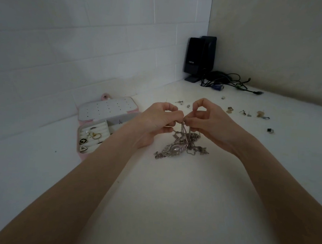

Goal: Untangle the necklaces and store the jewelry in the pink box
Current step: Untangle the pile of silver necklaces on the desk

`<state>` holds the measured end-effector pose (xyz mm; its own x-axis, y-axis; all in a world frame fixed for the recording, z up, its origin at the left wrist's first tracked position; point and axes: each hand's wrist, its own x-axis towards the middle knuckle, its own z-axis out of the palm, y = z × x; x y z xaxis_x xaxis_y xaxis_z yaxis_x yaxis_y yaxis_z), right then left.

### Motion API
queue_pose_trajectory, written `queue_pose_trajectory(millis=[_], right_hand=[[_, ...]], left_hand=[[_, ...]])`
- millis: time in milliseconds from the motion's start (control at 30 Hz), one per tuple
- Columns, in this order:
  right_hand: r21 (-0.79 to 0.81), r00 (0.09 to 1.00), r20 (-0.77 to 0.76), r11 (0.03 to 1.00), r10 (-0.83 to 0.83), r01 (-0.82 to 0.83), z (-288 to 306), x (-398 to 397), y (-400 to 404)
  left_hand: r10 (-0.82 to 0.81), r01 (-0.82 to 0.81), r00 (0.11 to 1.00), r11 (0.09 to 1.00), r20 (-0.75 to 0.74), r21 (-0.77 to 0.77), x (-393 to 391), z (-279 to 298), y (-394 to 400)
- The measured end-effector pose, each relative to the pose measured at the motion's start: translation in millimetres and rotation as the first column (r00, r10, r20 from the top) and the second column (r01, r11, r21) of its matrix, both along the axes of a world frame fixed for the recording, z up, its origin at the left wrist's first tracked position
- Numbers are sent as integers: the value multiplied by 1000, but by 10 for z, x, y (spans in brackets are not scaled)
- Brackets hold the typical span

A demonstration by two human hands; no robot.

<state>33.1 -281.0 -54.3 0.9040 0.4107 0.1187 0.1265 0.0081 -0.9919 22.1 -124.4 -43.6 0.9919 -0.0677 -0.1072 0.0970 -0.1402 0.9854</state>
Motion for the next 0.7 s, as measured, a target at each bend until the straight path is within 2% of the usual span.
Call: queue_pose_trajectory(millis=[167,333,433,533,700], right_hand=[[-222,990,143,974,-5,37,41,-38,14],[-280,982,184,956,-36,87,28,-13,24],[-402,941,336,896,-48,189,0,17,43],[-462,883,467,842,-36,279,-12,24,66],[-499,866,497,800,-51,333,-23,54,43]], left_hand=[[-26,26,1000,998,-1,53,-2,1,-8],[-56,25,983,985,174,171,-5,-1,-45],[-58,-14,957,970,286,244,-12,-33,-51],[-105,3,940,954,325,300,-15,-30,-31],[-113,-15,919,947,377,321,-40,-34,-46]])
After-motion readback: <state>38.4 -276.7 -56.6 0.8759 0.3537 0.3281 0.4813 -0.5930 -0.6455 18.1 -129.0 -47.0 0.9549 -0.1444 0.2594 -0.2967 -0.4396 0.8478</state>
